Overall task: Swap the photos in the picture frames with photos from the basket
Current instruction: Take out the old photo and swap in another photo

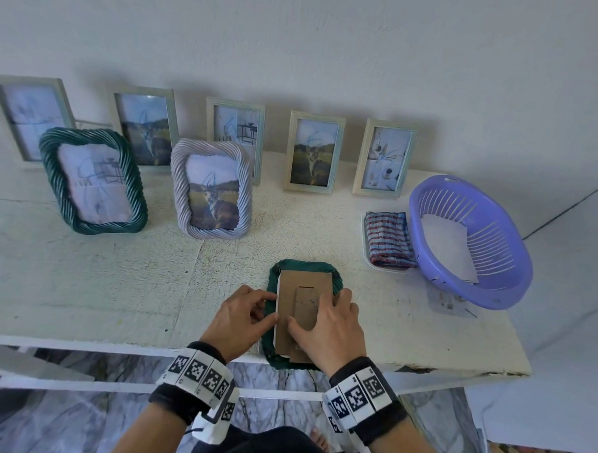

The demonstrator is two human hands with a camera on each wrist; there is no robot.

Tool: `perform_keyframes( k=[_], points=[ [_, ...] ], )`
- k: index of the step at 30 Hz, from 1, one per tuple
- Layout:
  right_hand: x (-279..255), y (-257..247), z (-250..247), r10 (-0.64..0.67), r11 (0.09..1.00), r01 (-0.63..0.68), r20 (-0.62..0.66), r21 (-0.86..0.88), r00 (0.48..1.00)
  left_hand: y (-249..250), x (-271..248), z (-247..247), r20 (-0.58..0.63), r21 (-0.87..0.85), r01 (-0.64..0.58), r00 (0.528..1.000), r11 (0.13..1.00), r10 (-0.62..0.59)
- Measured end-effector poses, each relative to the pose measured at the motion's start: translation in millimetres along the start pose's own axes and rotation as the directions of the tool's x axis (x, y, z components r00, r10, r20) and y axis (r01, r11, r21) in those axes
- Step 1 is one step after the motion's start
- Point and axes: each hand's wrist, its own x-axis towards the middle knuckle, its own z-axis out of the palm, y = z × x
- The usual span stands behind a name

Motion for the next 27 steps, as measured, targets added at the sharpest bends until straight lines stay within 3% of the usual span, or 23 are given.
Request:
perform_keyframes(
  k=[11,16,21,27],
  points=[
    [-1,6,1,-0.036,0.999,0.036,-0.005,0.007,0.999,0,-1,0,0.018,0.01,-0.003,1.0,1.0,0.003],
    [-2,22,-3,-0.081,0.987,0.091,-0.073,0.132,0.994,-1,-1,-2,0.017,0.032,0.01,1.0,0.999,-0.01],
    [-9,64,-12,-0.274,0.941,0.282,-0.066,0.188,0.959,6,-9,0,0.032,0.166,-0.186,0.982,0.968,0.184],
    [-31,90,-4,-0.464,0.879,0.459,0.009,0.129,0.886,13,-15,9,0.21,0.289,-0.388,0.917,0.875,0.338]
  ],
)
